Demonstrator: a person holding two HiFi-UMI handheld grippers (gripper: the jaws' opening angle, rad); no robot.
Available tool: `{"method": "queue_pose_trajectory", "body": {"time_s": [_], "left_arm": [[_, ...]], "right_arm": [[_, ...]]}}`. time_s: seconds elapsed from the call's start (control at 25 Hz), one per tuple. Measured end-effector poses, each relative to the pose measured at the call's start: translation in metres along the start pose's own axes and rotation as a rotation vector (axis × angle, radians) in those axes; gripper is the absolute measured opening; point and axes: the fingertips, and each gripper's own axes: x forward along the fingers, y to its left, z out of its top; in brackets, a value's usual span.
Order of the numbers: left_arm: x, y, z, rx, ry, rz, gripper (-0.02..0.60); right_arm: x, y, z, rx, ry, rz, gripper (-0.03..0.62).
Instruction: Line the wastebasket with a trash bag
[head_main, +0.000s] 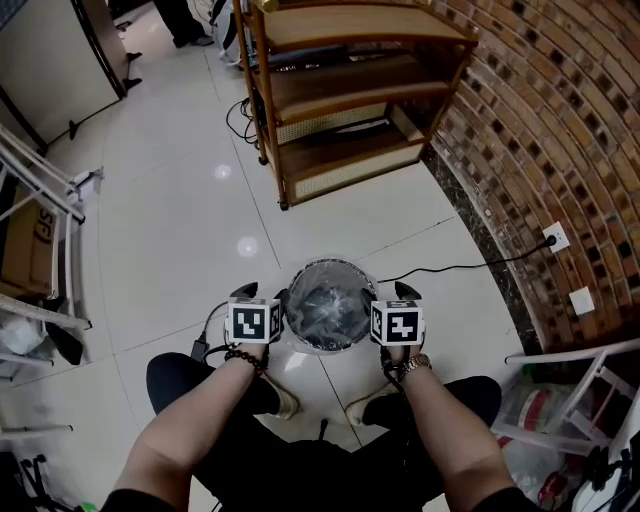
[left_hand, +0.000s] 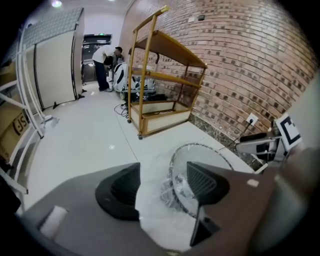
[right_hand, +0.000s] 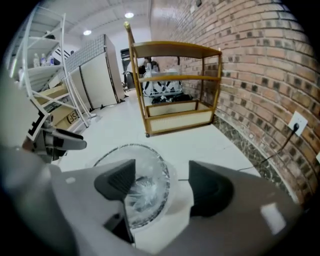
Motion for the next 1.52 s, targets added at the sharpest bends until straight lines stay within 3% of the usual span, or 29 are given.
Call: {"method": "queue_pose_trajectory", "body": {"time_s": [0.08, 0.24, 0.32, 0.4, 0.52, 0.68, 0.8, 1.52], "left_arm": [[-0.009, -0.011, 0.004, 0.051, -0.018, -0.022, 0.253], [-0.028, -0.055, 0.025, 0.164, -0.093, -0.130, 0.109], [-0.036, -0.077, 0.025, 0.202, -0.094, -0.197, 0.016], [-0.042, -0.098, 0.025, 0.236, -0.100, -0.262, 0.002], [-0.051, -0.123, 0.020, 0.301, -0.106, -0.321, 0.002], [-0.055, -0.141, 0.006, 0.410, -0.108, -0.343, 0.002], [-0.059, -0.153, -0.003, 0.448, -0.115, -0.361, 0.001], [-0.068, -0.155, -0.001, 0.478, -0.159, -0.340, 0.000]], "right_arm": [[-0.010, 0.014, 0.006, -0.005, -0.028, 0.039, 0.271], [-0.028, 0.042, 0.015, -0.049, -0.078, 0.086, 0.208], [-0.036, 0.052, 0.016, -0.073, -0.098, 0.091, 0.115], [-0.043, 0.058, 0.017, -0.099, -0.116, 0.087, 0.007], [-0.051, 0.067, 0.016, -0.141, -0.136, 0.090, 0.002], [-0.060, 0.083, 0.010, -0.189, -0.146, 0.124, 0.002], [-0.067, 0.094, 0.008, -0.203, -0.166, 0.156, 0.002], [-0.083, 0.110, 0.003, -0.216, -0.213, 0.185, 0.002]]}}
